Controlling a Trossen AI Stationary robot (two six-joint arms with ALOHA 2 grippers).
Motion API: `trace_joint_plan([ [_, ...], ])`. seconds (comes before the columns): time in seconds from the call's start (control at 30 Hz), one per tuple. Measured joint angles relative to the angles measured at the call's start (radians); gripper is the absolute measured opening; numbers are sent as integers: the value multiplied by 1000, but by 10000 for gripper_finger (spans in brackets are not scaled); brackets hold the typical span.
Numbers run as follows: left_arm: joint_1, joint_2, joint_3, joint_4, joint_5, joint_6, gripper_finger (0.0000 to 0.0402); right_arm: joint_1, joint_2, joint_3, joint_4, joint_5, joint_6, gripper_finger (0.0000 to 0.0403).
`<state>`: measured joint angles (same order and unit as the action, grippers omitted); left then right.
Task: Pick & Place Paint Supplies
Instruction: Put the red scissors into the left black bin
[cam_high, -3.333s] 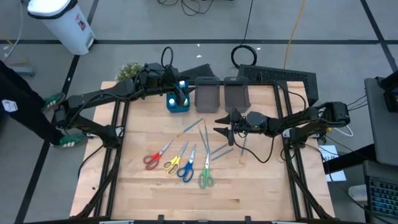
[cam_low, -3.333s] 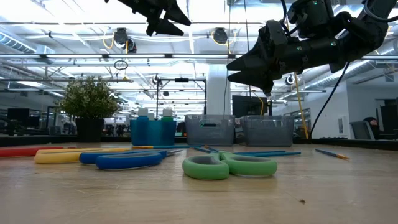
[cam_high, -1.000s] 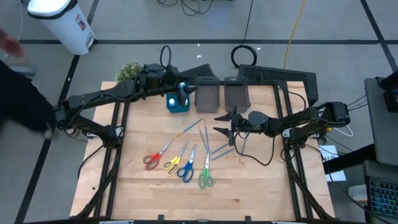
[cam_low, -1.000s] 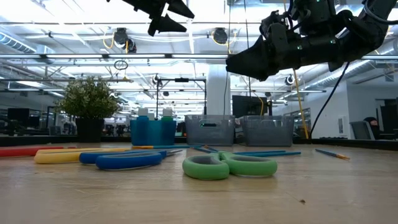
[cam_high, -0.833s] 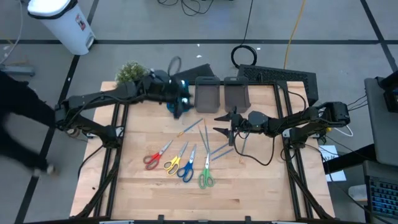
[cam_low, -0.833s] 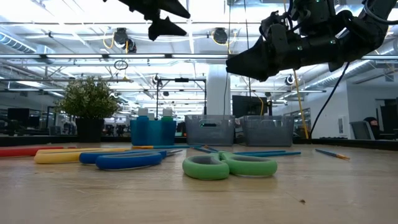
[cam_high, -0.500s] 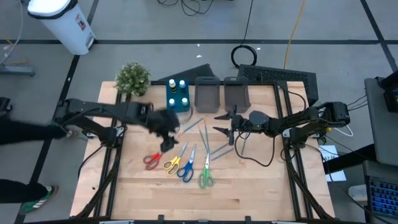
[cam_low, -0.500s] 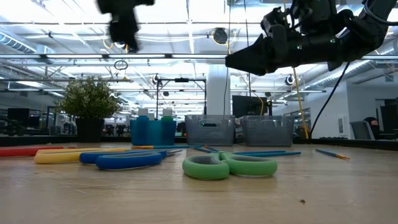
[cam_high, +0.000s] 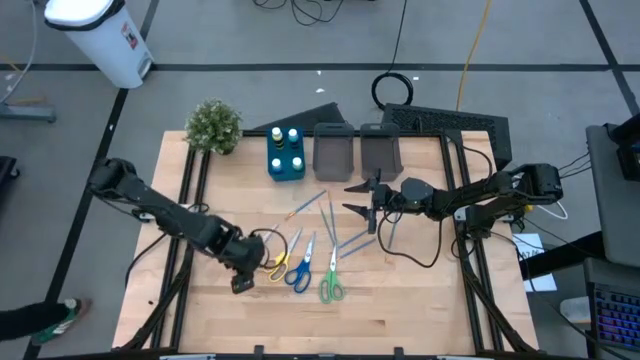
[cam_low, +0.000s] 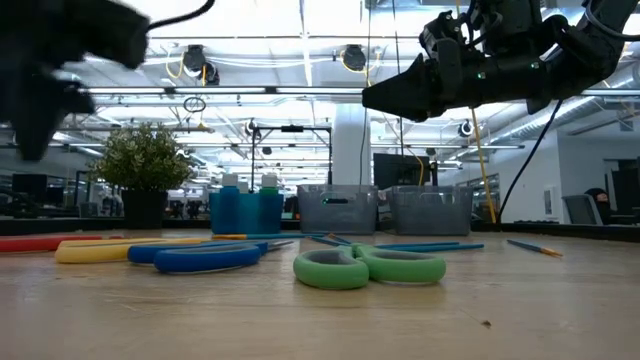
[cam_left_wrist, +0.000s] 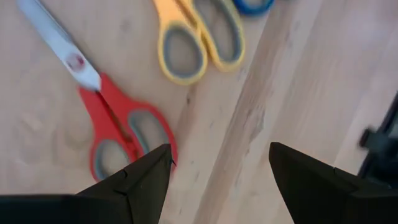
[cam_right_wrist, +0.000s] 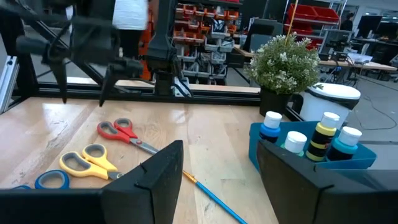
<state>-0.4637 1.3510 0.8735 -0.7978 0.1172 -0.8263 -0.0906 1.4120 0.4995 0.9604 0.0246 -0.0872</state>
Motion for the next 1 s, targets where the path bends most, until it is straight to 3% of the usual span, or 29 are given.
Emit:
trace_joint_plan([
  [0.43, -56, 0, -254, 299, -47, -32, 280, 0, 0, 0, 0, 0, 24, 196],
  [0.83, -56, -7, -360, 348, -87, -100, 278, 0, 0, 0, 0, 0, 24, 196],
  [1.0, -56, -7, -370, 337, -92, -111, 236, 0, 0, 0, 0, 1, 23, 196],
])
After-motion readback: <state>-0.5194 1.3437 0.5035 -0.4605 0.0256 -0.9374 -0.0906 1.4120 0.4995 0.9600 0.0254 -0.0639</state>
